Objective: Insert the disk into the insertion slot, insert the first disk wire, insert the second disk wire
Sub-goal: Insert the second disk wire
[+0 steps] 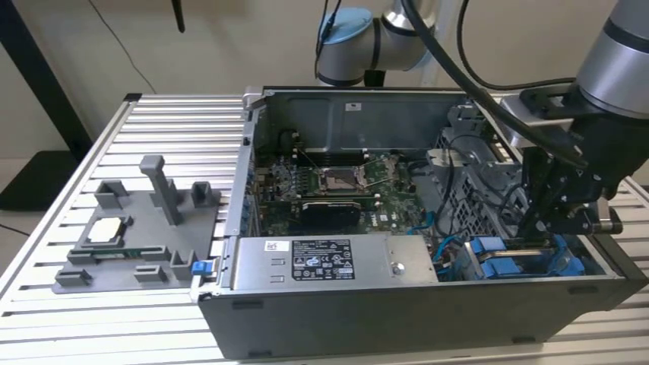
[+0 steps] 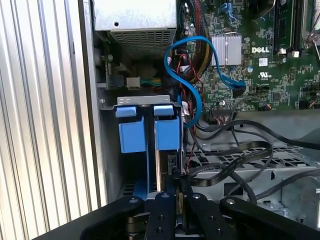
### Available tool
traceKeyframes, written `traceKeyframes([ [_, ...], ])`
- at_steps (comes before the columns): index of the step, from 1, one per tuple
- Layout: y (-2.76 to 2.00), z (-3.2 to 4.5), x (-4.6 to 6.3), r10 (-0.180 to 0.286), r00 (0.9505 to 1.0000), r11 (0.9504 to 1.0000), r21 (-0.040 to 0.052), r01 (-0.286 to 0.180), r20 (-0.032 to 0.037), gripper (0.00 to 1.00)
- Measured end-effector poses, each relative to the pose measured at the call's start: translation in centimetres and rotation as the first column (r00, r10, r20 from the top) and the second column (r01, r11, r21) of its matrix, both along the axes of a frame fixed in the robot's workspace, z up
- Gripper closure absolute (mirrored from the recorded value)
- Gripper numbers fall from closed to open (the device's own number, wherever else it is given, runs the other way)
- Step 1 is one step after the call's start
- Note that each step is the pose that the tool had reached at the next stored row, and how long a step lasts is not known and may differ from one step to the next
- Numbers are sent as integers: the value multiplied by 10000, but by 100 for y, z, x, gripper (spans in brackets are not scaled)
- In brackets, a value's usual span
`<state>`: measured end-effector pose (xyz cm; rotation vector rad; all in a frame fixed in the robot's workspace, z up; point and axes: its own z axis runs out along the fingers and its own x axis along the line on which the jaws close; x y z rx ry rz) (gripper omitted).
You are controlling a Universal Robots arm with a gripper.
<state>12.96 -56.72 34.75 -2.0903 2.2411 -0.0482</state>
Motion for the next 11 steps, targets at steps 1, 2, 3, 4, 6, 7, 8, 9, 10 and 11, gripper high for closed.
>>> traceKeyframes([
  [1,0,-2,0,0,10000,10000,0,0,0,100],
  [2,0,-2,0,0,10000,10000,-1,0,1,100],
  [3,-1,-2,0,1,10000,10000,0,-1,1,100],
  [4,-1,-3,0,4,10000,10000,1,-4,1,100],
  [6,-1,2,-1,4,10000,10000,15,-4,1,100],
  [7,-1,10,0,4,10000,10000,22,-4,1,100],
  [8,0,22,-1,4,10000,10000,25,-4,1,100],
  [9,-1,32,0,4,10000,10000,29,-4,1,100],
  [10,-1,38,-1,4,10000,10000,34,-4,1,100],
  [11,-1,40,0,5,10000,10000,36,-5,1,100],
])
